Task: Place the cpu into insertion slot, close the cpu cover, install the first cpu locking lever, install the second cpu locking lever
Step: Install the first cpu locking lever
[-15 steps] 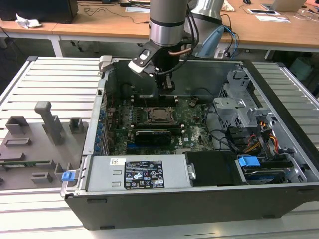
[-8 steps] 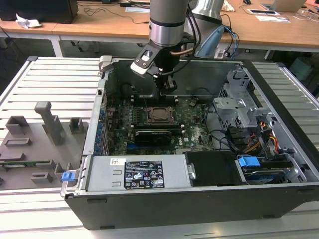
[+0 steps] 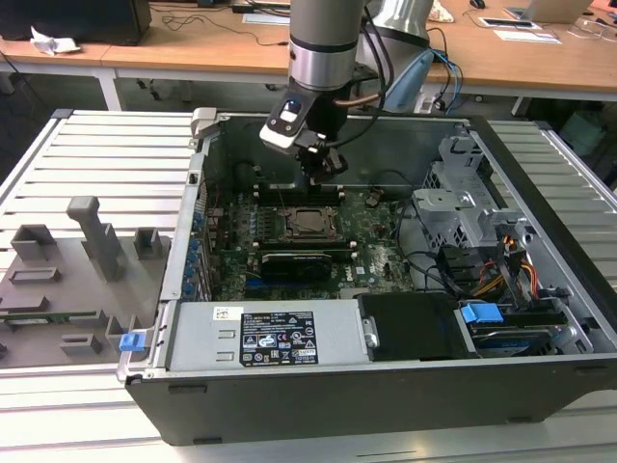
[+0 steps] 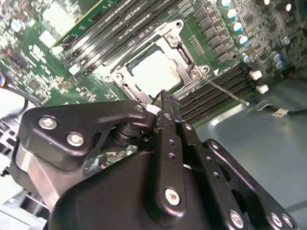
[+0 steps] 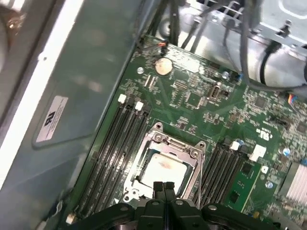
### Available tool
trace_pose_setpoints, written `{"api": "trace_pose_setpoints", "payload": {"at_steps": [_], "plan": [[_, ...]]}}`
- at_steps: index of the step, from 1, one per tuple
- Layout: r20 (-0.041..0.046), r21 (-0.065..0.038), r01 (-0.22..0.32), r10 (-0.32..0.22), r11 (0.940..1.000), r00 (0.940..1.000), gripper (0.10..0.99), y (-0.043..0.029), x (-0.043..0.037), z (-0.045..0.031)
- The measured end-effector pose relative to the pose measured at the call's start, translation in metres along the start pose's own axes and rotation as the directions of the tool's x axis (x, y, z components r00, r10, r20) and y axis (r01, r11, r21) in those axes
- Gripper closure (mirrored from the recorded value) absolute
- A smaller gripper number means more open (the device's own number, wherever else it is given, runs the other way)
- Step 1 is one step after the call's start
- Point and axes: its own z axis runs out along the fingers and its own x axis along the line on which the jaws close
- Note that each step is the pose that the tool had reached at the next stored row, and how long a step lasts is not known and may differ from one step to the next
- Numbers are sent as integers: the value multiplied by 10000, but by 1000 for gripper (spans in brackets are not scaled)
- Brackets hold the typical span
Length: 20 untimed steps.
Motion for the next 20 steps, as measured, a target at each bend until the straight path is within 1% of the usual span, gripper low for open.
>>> {"api": "trace_pose_setpoints", "payload": {"at_steps": [3, 4, 6, 8, 10, 11, 12, 13, 14, 16, 18, 19, 20], "plan": [[-17, 5, 714, -714, 9975, 9974, 980, 0, 0, 0], [-24, 5, 1017, -1017, 9948, 9948, 980, 0, 0, 1], [-32, 7, 1373, -1373, 9905, 9905, 980, 0, 0, 1], [-43, 7, 1817, -1817, 9833, 9833, 980, 0, 0, 1], [-60, 8, 2509, -2509, 9680, 9680, 980, 0, 0, 2], [-64, 8, 2667, -2666, 9638, 9638, 980, -1, 0, 3], [-69, 9, 2881, -2881, 9576, 9576, 980, -1, 0, 3], [-77, 8, 3183, -3182, 9480, 9480, 980, -1, 0, 5], [-83, 7, 3415, -3415, 9399, 9399, 980, 0, 0, 5], [-93, 6, 3794, -3794, 9252, 9252, 980, 0, 0, 6], [-99, 4, 3993, -3993, 9168, 9168, 980, 0, 0, 6], [-102, 4, 4139, -4139, 9103, 9103, 980, 0, 0, 5], [-104, 4, 4228, -4228, 9062, 9062, 980, 0, 0, 5]]}}
